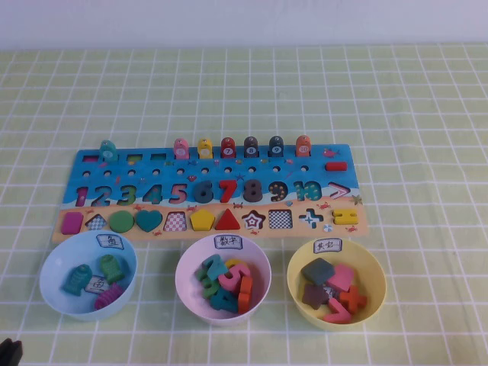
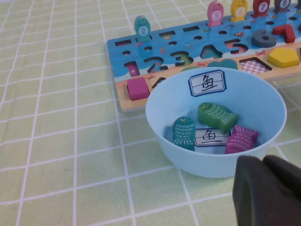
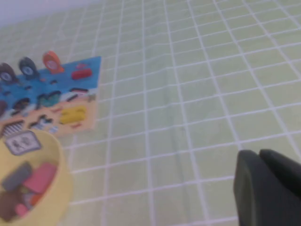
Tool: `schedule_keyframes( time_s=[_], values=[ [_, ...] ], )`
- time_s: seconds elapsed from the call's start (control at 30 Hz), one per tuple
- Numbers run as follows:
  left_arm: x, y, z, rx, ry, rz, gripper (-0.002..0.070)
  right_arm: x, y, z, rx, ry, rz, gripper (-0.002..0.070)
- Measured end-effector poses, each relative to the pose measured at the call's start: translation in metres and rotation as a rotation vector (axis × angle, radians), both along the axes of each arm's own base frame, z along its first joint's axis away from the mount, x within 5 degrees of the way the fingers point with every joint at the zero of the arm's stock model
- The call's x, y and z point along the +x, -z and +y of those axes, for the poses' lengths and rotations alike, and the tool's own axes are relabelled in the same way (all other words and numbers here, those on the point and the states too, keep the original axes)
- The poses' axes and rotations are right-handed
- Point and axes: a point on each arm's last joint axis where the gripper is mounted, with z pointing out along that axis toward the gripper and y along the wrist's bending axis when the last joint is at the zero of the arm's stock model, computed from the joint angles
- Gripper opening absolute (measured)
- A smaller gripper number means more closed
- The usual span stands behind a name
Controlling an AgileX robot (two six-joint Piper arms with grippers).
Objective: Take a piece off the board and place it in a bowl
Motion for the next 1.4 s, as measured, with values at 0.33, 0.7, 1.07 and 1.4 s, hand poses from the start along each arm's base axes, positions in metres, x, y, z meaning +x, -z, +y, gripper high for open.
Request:
schedule_keyframes(
  time_s=[0.33,0.7,1.07,1.4],
  values=[
    [0.000,0.000,0.000,0.000,0.000,0.000,-0.0004,-0.001,-0.016,0.017,0.753,-0.041,-0.007,-0.0018],
    [0.000,0.000,0.000,0.000,0.000,0.001,-0.0004,-0.001,-0.012,0.016,0.629,-0.042,0.002,-0.0018],
    [0.000,0.000,0.000,0.000,0.000,0.001,-0.0004,-0.004,-0.021,0.019,0.498,-0.107,-0.009,-0.0018],
    [0.000,0.000,0.000,0.000,0.000,0.001,-0.0004,0.021,-0.095,0.030,0.253,-0.266,0.166,-0.0018]
  ],
)
